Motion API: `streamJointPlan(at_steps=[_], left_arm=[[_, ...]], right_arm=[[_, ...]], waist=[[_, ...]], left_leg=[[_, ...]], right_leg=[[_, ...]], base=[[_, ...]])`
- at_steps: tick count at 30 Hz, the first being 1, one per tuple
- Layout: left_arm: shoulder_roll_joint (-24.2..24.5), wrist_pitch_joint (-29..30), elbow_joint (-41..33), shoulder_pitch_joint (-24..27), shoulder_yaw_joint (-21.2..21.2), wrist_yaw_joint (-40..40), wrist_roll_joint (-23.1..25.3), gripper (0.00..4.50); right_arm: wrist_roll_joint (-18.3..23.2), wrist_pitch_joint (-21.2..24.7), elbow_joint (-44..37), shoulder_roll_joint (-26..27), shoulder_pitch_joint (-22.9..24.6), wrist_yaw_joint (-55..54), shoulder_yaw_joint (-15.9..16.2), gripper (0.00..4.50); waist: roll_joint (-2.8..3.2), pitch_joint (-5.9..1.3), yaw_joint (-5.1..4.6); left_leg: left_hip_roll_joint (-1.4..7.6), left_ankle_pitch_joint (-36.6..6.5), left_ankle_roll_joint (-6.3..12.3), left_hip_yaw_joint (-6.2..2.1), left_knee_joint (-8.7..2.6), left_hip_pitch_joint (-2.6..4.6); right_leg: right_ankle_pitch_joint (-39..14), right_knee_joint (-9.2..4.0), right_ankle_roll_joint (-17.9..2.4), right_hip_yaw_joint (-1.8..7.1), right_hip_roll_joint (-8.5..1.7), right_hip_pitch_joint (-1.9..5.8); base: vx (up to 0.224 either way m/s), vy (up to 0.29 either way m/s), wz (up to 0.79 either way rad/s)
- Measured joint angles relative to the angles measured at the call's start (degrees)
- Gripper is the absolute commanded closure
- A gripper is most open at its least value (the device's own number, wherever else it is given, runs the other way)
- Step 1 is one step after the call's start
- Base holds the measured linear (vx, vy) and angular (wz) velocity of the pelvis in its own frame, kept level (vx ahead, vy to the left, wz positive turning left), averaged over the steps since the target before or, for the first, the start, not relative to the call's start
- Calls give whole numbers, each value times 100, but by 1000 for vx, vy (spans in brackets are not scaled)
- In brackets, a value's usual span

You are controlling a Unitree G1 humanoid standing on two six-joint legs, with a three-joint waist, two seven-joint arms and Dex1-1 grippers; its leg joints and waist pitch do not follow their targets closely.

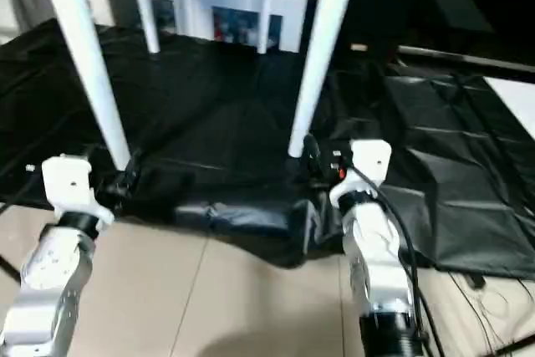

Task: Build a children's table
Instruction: Flip table

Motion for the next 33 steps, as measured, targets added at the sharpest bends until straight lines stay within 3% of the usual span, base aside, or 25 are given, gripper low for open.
streamJointPlan(at_steps=[9,14,18,24,29,33], left_arm=[[52,291,162,-427,76,98,0,10],[109,526,297,-704,162,281,36,1],[138,792,362,-842,170,337,103,1],[246,919,939,-1449,172,322,93,1],[359,1014,1102,-1597,164,160,82,1],[485,1187,979,-1640,156,33,77,1]], right_arm=[[11,73,452,-12,-326,91,-16,0],[-27,-155,1534,-160,-1335,74,-79,0],[10,-342,2670,-267,-2182,57,-352,0],[118,-415,4083,-284,-2993,322,-462,0],[179,-475,4931,-410,-3680,591,-649,0],[191,-495,5367,-481,-4152,637,-737,0]], waist=[[9,-3,22],[29,4,18],[41,9,34],[46,12,75],[39,17,111],[2,103,155]], left_leg=[[5,133,19,6,-35,-130],[10,143,12,6,-35,-140],[17,149,10,7,-35,-140],[55,177,26,19,-32,-150],[84,180,23,38,-36,-157],[87,191,20,39,-43,-186]], right_leg=[[38,-16,-40,-7,6,-116],[42,-1,-41,-14,8,-132],[46,-1,-48,-21,7,-130],[52,-3,-64,-79,4,-138],[38,-2,-89,-110,3,-138],[39,0,-94,-118,2,-169]], base=[[0,0,0],[0,0,0],[0,0,0],[0,0,0],[0,0,0],[0,0,0]])
